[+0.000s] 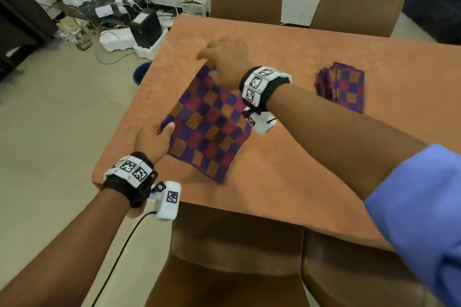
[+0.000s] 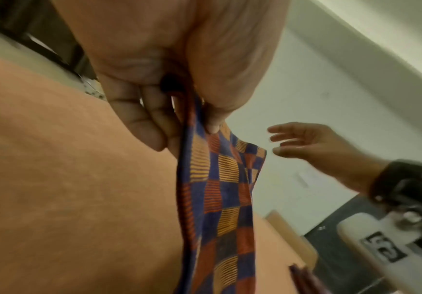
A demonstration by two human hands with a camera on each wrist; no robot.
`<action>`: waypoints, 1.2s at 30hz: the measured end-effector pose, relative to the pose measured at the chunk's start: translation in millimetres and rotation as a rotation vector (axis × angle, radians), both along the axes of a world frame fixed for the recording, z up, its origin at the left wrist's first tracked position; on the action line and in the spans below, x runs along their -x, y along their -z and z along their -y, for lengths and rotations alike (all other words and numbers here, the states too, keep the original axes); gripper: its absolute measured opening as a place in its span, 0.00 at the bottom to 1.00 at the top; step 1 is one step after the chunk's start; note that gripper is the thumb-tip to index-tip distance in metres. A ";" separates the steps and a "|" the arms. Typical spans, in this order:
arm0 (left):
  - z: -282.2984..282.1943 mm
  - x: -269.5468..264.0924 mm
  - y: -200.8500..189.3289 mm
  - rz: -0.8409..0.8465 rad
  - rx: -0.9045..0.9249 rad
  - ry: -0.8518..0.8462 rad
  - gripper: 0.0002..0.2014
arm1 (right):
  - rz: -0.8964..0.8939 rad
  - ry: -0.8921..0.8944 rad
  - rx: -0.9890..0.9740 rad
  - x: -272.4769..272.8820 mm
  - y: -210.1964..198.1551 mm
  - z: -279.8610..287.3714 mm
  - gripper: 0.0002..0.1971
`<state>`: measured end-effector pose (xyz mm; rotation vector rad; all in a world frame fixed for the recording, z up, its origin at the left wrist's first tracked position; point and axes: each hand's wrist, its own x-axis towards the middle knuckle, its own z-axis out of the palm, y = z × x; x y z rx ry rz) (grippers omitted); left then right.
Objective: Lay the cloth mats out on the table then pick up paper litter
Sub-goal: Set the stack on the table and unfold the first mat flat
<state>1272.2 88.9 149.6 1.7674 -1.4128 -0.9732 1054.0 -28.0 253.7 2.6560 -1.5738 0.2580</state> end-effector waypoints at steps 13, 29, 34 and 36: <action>-47.5 -24.9 66.4 0.677 0.069 0.324 0.18 | -0.114 -0.132 -0.639 11.4 154.5 -47.5 0.38; -62.0 21.1 65.0 0.727 0.014 0.521 0.15 | 0.012 -0.170 -0.440 20.6 149.1 -41.3 0.13; -62.0 21.9 50.5 0.544 0.205 0.364 0.08 | 0.110 -0.136 -0.378 27.3 141.7 -45.1 0.11; -62.3 30.0 39.7 0.499 0.262 0.345 0.06 | 0.105 -0.130 -0.343 37.9 135.5 -44.5 0.11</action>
